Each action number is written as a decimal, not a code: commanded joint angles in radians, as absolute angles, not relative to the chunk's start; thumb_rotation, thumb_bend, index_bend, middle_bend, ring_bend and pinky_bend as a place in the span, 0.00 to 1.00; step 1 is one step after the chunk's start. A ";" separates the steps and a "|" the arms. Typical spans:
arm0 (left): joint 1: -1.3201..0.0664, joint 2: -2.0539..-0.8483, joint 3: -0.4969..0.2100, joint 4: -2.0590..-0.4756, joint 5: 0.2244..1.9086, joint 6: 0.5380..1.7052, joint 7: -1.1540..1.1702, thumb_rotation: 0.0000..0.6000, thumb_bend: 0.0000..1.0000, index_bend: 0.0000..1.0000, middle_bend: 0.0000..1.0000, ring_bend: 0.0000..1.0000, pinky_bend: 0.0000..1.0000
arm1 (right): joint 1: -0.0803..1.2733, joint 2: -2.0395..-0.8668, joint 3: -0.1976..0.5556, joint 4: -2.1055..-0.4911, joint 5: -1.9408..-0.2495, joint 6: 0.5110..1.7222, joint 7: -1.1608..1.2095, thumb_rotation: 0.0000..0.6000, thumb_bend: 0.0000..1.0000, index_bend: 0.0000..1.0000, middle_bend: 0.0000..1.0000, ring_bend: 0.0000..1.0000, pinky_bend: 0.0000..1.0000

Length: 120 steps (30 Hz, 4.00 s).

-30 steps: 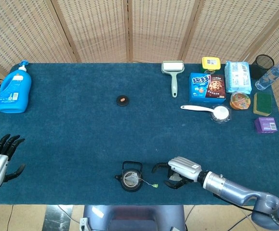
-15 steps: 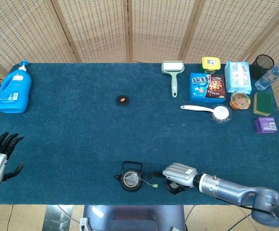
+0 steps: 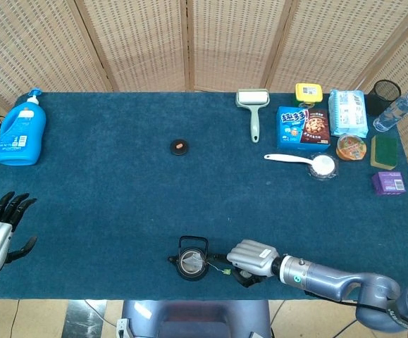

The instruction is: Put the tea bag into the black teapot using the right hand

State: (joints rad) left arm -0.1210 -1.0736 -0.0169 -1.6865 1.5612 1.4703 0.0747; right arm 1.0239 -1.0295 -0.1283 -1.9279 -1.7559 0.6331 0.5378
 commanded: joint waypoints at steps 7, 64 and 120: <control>-0.118 -1.072 -0.016 -1.681 1.556 1.472 0.066 1.00 0.35 0.14 0.12 0.00 0.14 | 1.030 -1.094 -0.086 -1.941 -1.647 0.561 0.369 1.00 0.83 0.01 1.00 1.00 1.00; -0.115 -1.087 -0.015 -1.633 1.560 1.477 0.008 1.00 0.35 0.14 0.12 0.00 0.14 | 1.079 -1.144 -0.091 -2.049 -1.097 0.561 -0.289 1.00 0.83 0.02 1.00 1.00 1.00; -0.135 -1.111 -0.020 -1.632 1.519 1.422 0.017 1.00 0.35 0.14 0.12 0.00 0.14 | 0.924 -0.970 -0.063 -2.123 -1.374 0.708 -0.029 1.00 0.82 0.08 1.00 1.00 1.00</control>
State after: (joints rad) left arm -0.1338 -1.1097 -0.0193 -1.6309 1.5214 1.4247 0.0159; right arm 0.9446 -0.9934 -0.0673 -2.1275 -1.3459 0.6911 -0.0575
